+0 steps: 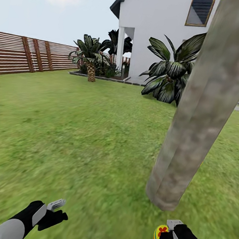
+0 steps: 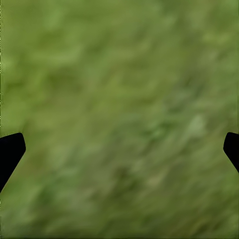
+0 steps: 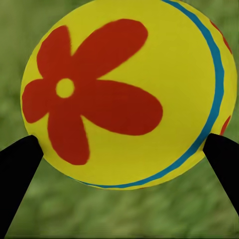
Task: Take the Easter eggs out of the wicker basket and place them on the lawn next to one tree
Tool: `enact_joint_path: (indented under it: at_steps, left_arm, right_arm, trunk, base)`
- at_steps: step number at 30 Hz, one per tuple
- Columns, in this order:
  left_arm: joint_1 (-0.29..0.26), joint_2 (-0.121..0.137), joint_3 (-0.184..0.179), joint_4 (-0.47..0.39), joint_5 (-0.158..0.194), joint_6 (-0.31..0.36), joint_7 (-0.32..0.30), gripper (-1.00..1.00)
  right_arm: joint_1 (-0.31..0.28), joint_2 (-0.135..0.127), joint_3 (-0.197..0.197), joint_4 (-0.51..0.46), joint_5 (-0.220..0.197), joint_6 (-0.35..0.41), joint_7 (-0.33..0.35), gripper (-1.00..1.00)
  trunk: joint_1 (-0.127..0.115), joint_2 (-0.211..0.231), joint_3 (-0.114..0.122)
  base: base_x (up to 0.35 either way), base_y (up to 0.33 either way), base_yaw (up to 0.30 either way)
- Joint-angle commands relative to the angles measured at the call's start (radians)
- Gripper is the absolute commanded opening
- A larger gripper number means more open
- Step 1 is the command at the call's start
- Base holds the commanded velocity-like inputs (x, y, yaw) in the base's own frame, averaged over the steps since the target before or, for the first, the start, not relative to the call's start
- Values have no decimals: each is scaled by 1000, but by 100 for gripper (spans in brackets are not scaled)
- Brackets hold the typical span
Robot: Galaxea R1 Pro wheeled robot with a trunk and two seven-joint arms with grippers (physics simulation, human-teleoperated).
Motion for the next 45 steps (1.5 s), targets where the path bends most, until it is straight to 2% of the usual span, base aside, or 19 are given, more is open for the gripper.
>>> enact_joint_path:
  at_steps: [1, 9, 10, 11, 12, 15, 35, 38, 45]
  left_arm:
    - [0, 1, 2, -2, 7, 6, 1, 100]
    - [0, 1, 1, -2, 7, 3, 1, 100]
    - [0, 1, 1, -1, 7, -27, 1, 100]
    - [0, 1, 1, 3, 7, -97, 3, 100]
    - [0, 1, 1, 16, 6, -133, 4, 100]
    - [0, 1, 2, 41, 7, -171, 5, 100]
    - [0, 6, 1, 40, 3, -166, 2, 100]
    - [0, 4, 1, 40, 3, -137, 2, 100]
    - [0, 4, 1, 40, 3, -132, 4, 100]
  right_arm:
    - [-1, -1, 5, -2, 6, 6, 6, -100]
    - [-1, -1, 5, -2, 7, 6, 6, -100]
    - [-1, -1, 5, -2, 7, 6, 6, -100]
    - [0, -1, 5, -2, 7, 6, 6, -100]
    - [0, -1, 5, -2, 7, 6, 6, -100]
    - [-1, -1, 5, -2, 7, 6, 6, -100]
    - [-1, 0, 6, -2, 7, 6, 6, -100]
    - [0, 0, 6, -2, 7, 6, 6, -100]
    - [-1, 0, 6, -2, 7, 5, 6, -100]
  trunk:
    - [0, -1, -5]
    - [4, -3, -36]
    - [4, -3, -40]
    - [5, -3, -44]
    - [5, -3, -47]
    - [6, -4, -59]
    - [15, -9, -136]
    - [17, -9, -148]
    - [20, -11, -175]
  base:
    - [0, 0, 0]
    - [0, 0, 0]
    - [0, 0, 0]
    - [0, 0, 0]
    - [0, 0, 0]
    - [0, 0, 0]
    - [0, 0, 0]
    - [0, 0, 0]
    - [0, 0, 0]
